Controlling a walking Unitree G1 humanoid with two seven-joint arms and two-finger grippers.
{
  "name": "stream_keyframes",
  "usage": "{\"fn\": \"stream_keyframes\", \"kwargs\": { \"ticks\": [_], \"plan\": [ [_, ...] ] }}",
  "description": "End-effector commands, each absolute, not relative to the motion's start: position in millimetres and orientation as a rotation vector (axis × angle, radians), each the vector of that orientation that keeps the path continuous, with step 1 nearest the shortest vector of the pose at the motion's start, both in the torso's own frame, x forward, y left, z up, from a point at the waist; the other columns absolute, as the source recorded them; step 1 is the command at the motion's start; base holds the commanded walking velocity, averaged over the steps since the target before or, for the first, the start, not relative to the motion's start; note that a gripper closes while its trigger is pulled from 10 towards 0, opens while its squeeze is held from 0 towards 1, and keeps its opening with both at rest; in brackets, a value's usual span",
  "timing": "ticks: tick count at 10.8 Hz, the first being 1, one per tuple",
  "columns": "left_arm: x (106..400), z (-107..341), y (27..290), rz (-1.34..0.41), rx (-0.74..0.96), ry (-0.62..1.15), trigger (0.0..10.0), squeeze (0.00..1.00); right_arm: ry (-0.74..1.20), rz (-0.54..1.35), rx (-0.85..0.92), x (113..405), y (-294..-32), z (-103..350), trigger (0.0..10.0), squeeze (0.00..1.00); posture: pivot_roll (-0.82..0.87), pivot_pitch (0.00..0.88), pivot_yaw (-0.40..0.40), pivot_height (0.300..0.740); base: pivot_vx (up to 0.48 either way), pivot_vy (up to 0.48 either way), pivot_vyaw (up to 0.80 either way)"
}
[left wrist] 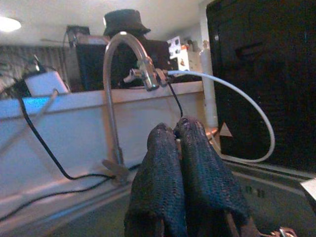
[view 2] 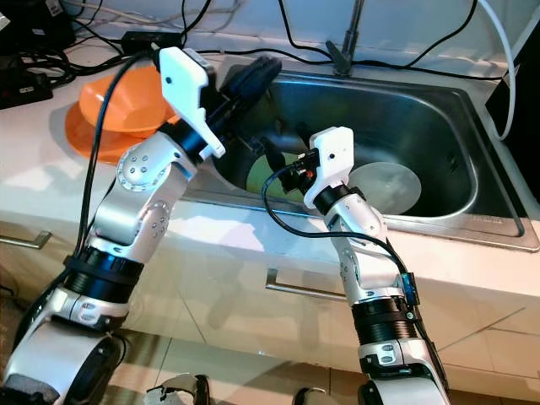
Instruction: Kitchen organization
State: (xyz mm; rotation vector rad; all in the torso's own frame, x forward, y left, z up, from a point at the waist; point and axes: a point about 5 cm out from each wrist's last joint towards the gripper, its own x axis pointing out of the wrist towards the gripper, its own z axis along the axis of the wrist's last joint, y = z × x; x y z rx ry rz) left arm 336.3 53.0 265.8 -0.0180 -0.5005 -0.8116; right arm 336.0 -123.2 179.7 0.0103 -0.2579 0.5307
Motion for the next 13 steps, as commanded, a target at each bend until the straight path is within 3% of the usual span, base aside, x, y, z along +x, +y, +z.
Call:
{"fn": "stream_keyframes", "kwargs": {
  "ticks": [1, 3, 10, 11, 12, 13],
  "plan": [
    [335.0, 267.8, 54.3, -0.827, -0.048, -0.497, 10.0, 0.0, -0.263, 0.532, 0.01, 335.6, -122.8, 181.8, 10.0, 0.0, 0.1, 0.076, 0.03, 0.74, 0.0, 0.0, 0.0],
    [331.4, 269.7, 53.2, -0.862, -0.115, -0.475, 10.0, 0.0, -0.268, 0.542, 0.016, 335.0, -119.3, 182.8, 10.0, 0.0, 0.1, 0.082, 0.034, 0.74, 0.0, 0.0, 0.0],
    [327.6, 257.4, 47.0, -0.904, -0.089, -0.399, 10.0, 0.0, -0.299, 0.48, 0.04, 339.9, -121.0, 188.9, 10.0, 0.0, 0.1, 0.065, 0.041, 0.74, 0.0, 0.0, 0.0],
    [327.3, 257.4, 47.4, -0.902, -0.092, -0.398, 10.0, 0.0, -0.3, 0.479, 0.042, 339.9, -120.7, 188.7, 3.5, 0.0, 0.1, 0.063, 0.041, 0.74, 0.0, 0.0, 0.0],
    [327.0, 257.4, 47.6, -0.901, -0.091, -0.398, 10.0, 0.0, -0.302, 0.48, 0.046, 339.5, -120.3, 188.5, 0.0, 0.0, 0.1, 0.062, 0.043, 0.74, 0.0, 0.0, 0.0],
    [326.5, 257.3, 47.8, -0.901, -0.091, -0.397, 10.0, 0.0, -0.3, 0.481, 0.05, 339.3, -119.6, 187.8, 0.0, 0.0, 0.1, 0.062, 0.042, 0.74, 0.0, 0.0, 0.0]
  ]
}}
